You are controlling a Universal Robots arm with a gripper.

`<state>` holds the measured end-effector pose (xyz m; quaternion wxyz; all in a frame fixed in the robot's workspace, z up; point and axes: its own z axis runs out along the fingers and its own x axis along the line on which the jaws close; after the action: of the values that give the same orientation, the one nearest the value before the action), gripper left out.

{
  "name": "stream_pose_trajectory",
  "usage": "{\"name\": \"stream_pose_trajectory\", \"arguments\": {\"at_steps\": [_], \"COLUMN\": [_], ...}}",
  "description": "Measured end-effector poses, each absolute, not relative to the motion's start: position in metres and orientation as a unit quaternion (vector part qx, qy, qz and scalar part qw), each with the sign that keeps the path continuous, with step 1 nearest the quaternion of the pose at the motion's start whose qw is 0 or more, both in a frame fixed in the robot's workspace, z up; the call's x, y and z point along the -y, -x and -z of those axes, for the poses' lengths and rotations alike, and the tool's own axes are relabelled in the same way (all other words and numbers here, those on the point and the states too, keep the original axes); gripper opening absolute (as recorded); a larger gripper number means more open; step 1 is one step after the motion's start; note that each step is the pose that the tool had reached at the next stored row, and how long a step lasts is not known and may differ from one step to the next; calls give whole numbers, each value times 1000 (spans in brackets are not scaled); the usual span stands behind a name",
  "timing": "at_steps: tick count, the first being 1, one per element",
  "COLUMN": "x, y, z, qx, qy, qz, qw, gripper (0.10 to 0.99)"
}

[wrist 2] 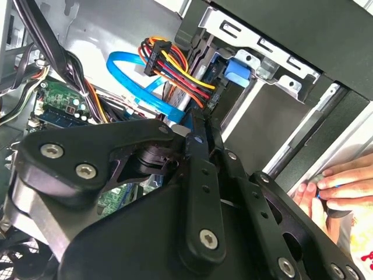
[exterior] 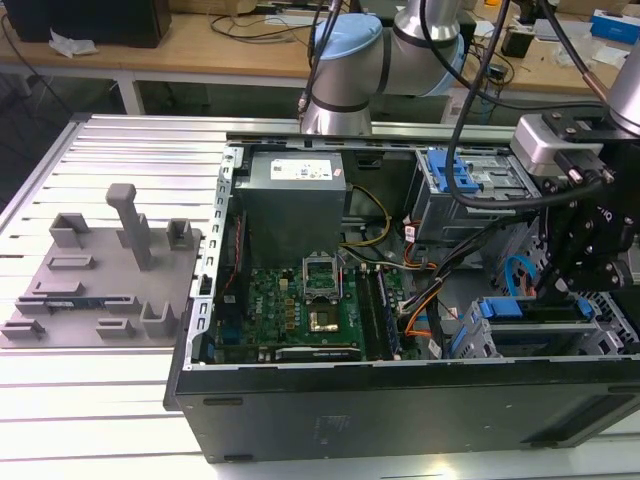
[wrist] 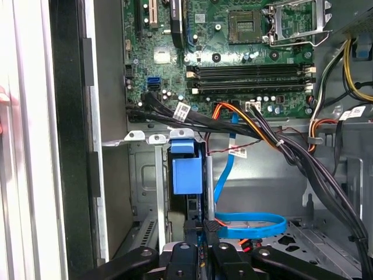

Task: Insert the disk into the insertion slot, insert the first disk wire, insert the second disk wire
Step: 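Insert the second disk wire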

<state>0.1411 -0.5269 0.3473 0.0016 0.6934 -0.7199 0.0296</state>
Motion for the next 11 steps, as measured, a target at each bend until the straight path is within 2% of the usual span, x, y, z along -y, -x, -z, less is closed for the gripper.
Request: {"name": "stream_pose_trajectory", "arguments": {"at_steps": [11], "x": [527], "y": [-139], "z": [-337], "qx": [720], "qy": [-694], "qz": [-30], "qw": [2], "gripper": [161]}}
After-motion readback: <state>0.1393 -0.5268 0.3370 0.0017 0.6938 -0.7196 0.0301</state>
